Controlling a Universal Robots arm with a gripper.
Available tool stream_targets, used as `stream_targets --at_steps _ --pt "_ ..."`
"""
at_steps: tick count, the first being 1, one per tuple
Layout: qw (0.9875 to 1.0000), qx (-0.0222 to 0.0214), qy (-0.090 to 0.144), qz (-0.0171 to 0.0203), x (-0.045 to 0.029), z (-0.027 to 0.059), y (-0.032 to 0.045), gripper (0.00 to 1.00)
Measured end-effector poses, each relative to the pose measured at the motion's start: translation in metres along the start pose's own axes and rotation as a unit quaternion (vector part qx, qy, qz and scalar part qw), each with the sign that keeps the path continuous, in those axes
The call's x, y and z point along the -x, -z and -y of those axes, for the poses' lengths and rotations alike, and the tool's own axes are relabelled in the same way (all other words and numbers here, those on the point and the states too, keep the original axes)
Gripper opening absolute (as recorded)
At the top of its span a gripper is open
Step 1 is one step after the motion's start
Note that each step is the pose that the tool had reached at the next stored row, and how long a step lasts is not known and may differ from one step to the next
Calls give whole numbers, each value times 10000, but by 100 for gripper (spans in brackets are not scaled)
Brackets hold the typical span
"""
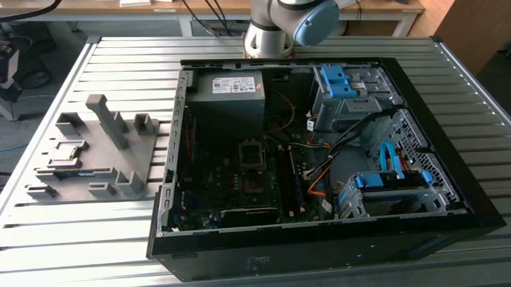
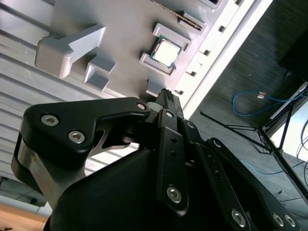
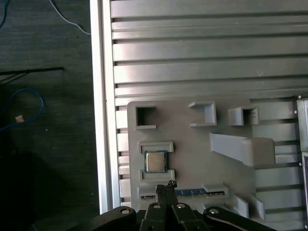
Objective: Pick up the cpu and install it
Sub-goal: 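Reach for the cpu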
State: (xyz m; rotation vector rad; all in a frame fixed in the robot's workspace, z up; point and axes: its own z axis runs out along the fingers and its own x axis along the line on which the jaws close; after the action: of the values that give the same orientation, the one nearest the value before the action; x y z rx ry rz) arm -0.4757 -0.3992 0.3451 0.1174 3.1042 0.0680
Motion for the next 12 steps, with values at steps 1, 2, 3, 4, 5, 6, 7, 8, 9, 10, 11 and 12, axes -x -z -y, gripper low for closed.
stream_targets --at_steps 1,2,3,4,5,6,7,8,9,10,11,12 --pt "10000 0 0 0 0 0 -9 10" --pt "10000 0 0 0 -1 1 -17 10" --pt "10000 0 0 -1 -2 1 -25 10" --pt "10000 0 0 -1 -2 2 -33 10" --pt "10000 0 0 0 -3 2 -42 10" --pt "10000 -1 0 -1 -3 3 -50 10" --pt "10000 -1 0 -1 -4 3 -59 10" --pt "10000 0 0 0 -4 3 -67 10" --pt "10000 0 0 0 -5 4 -75 10" --pt "10000 -1 0 -1 -5 4 -82 10" --pt "10000 0 0 -1 -5 4 -90 10" --pt "10000 0 0 0 -6 5 -100 10"
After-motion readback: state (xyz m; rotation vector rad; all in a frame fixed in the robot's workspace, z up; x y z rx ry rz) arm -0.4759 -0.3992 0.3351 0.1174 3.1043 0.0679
